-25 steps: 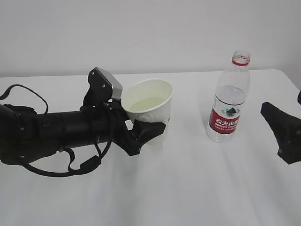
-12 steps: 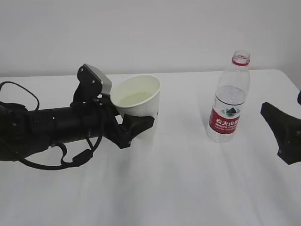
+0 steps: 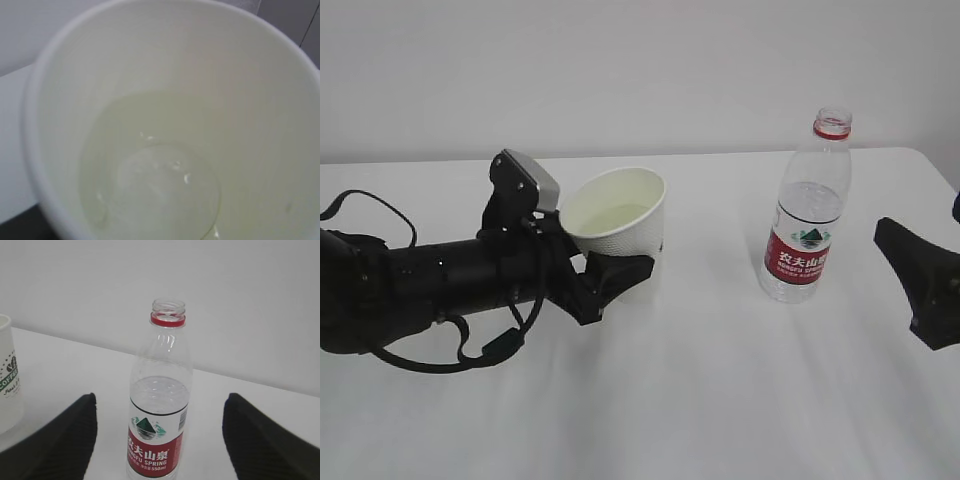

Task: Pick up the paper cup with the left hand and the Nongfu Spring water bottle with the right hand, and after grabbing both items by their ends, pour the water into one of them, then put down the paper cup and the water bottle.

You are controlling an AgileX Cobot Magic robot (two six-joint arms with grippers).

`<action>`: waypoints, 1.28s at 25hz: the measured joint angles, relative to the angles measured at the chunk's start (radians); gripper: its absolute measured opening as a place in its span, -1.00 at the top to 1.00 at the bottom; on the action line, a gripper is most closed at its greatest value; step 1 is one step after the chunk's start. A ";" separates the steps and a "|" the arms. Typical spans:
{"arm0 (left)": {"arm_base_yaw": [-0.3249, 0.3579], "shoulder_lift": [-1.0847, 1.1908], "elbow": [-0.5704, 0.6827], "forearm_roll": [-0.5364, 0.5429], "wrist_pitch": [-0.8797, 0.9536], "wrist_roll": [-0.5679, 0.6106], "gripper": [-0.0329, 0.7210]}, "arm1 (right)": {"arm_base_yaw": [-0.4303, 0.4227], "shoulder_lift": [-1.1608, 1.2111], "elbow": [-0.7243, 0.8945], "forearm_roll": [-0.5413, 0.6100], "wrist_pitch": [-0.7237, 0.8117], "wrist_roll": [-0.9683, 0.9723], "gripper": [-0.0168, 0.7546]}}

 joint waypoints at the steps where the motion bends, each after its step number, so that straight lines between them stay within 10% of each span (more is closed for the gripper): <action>1: 0.000 0.002 0.000 0.000 0.000 0.000 -0.43 | 0.000 0.000 0.000 0.000 0.000 -0.002 -0.58; 20: 0.012 0.087 0.000 0.000 -0.044 0.004 -0.43 | 0.000 0.000 0.000 0.000 0.000 -0.004 -0.58; 32: 0.137 0.105 0.022 -0.009 -0.127 0.006 -0.42 | 0.000 0.000 0.000 0.002 0.000 -0.004 -0.58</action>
